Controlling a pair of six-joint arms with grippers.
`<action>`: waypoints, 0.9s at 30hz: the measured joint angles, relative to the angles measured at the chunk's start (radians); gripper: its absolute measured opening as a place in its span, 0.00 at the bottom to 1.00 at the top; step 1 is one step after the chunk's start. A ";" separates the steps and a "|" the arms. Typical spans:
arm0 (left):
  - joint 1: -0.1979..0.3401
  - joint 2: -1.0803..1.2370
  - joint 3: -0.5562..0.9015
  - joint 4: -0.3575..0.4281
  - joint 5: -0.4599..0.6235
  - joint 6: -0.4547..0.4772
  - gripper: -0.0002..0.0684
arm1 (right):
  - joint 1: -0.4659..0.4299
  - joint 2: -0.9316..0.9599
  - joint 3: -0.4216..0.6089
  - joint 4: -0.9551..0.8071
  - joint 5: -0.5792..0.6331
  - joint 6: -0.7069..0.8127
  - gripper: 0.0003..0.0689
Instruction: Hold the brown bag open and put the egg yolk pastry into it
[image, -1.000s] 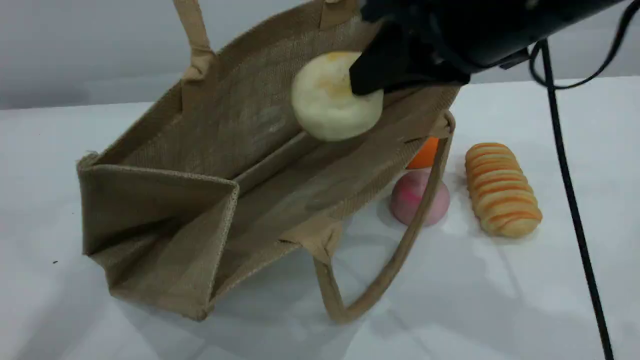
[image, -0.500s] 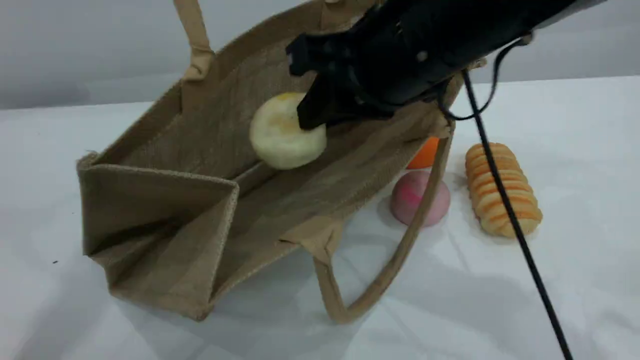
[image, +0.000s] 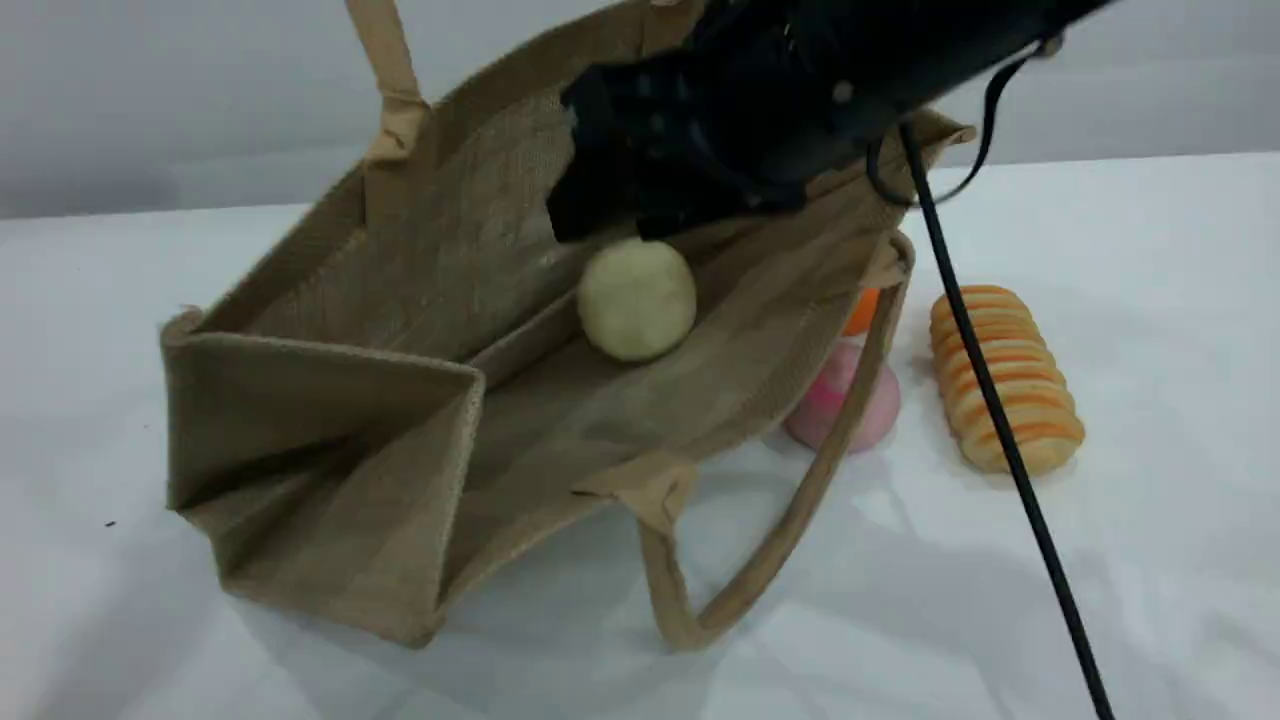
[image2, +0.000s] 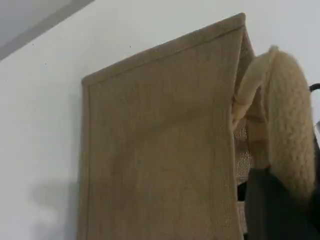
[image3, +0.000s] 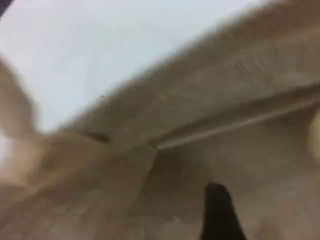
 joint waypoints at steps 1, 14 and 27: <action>0.000 0.000 0.000 0.000 0.000 0.000 0.12 | 0.000 -0.018 0.000 -0.017 0.005 0.010 0.57; 0.000 0.037 0.002 0.000 -0.002 0.020 0.12 | 0.000 -0.369 0.002 -0.565 0.151 0.456 0.60; -0.019 0.143 0.162 -0.008 -0.098 0.031 0.12 | 0.000 -0.744 0.002 -1.286 0.418 1.108 0.60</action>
